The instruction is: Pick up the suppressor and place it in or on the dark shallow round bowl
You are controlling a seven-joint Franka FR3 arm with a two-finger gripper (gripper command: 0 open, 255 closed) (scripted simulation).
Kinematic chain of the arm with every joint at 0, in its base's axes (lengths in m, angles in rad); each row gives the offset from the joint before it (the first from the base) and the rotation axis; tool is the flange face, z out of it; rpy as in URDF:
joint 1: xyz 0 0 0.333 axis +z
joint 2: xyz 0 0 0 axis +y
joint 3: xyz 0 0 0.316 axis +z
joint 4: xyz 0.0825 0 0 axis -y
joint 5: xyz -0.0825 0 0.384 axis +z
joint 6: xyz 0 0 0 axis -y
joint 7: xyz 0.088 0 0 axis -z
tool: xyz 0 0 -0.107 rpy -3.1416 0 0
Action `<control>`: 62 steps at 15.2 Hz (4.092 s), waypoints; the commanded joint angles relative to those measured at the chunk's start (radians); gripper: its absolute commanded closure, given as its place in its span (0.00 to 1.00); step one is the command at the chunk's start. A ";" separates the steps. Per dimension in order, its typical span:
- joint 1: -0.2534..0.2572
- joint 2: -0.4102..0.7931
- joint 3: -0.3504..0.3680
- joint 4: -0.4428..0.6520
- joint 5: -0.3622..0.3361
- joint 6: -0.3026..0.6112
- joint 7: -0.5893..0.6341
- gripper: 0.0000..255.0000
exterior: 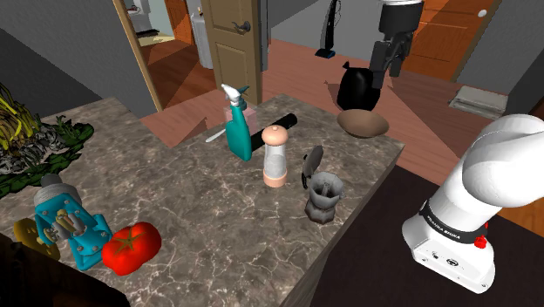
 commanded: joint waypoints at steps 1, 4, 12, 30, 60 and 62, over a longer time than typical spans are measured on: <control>0.000 0.000 0.000 0.000 0.000 0.000 0.000 0.00; -0.020 0.066 0.081 -0.005 0.057 0.063 0.172 0.00; -0.090 0.328 0.269 0.069 0.144 0.240 0.618 0.00; -0.169 1.077 0.364 0.547 -0.038 0.446 1.563 0.00; -0.153 1.172 0.329 0.562 -0.061 0.520 1.656 1.00; -0.155 1.158 0.331 0.572 -0.056 0.497 1.653 1.00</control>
